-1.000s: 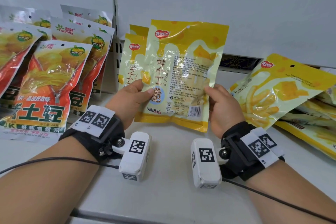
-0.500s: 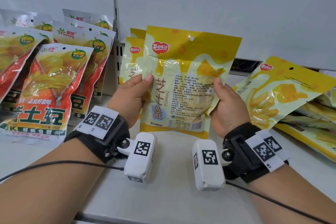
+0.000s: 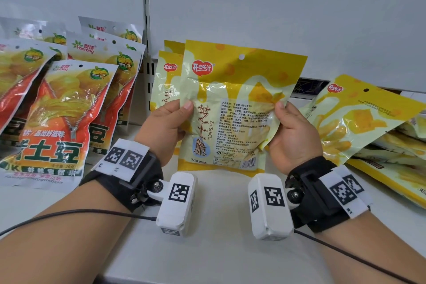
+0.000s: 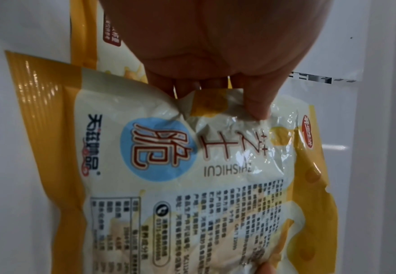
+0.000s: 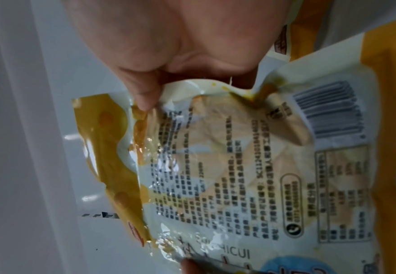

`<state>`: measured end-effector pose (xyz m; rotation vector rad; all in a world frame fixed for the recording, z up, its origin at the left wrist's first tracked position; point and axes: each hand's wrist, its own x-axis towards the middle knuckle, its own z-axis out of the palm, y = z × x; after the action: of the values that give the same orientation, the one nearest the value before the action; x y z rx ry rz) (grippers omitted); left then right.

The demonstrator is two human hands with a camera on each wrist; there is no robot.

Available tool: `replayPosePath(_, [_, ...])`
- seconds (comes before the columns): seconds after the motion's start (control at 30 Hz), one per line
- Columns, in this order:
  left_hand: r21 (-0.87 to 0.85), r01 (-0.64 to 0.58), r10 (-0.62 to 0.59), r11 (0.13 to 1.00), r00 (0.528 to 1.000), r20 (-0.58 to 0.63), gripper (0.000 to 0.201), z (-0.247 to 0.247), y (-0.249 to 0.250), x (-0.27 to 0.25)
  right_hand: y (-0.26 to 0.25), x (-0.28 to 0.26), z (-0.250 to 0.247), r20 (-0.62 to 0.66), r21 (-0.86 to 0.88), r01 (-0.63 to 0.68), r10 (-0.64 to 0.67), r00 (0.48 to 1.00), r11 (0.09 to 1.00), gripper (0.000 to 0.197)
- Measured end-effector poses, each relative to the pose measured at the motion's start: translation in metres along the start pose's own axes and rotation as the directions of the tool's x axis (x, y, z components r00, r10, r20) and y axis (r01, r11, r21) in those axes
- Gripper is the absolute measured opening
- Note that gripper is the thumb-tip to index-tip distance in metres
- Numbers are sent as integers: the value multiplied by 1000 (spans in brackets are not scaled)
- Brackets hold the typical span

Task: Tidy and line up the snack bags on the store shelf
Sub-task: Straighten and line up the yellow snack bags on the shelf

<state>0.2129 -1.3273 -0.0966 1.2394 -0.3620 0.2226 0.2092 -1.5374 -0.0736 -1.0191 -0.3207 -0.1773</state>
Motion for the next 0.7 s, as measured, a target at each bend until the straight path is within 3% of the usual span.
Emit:
replayPosePath(0.17, [-18, -5, 4, 1000, 1000, -30, 21, 2, 1, 0, 1, 2, -1, -69, -37, -4, 1, 998, 999, 17])
replayPosePath(0.33, [-58, 13, -21, 998, 990, -136, 20, -1, 2, 2, 3, 1, -6, -248, -397, 17, -125, 961, 918, 21])
replayPosePath(0.43, [-88, 15, -28, 996, 989, -146, 21, 1, 3, 1, 5, -3, -2, -146, -411, -15, -50, 988, 911, 21])
replayPosePath(0.53, [-162, 35, -41, 986, 999, -32, 32, 9, 6, -1, 6, -10, 7, 3, -445, -63, 71, 997, 893, 7])
replayPosePath(0.57, [-167, 59, -55, 984, 998, 29, 40, 12, 7, -3, 6, -12, 9, 35, -471, -58, 84, 996, 880, 13])
replayPosePath(0.63, [-128, 133, -117, 983, 985, 126, 70, 16, 9, -6, 6, -13, 10, 92, -491, -20, 74, 993, 871, 44])
replayPosePath(0.7, [-59, 188, -174, 980, 967, 189, 86, 19, 8, -8, 4, -15, 11, 152, -526, 37, 52, 987, 850, 72])
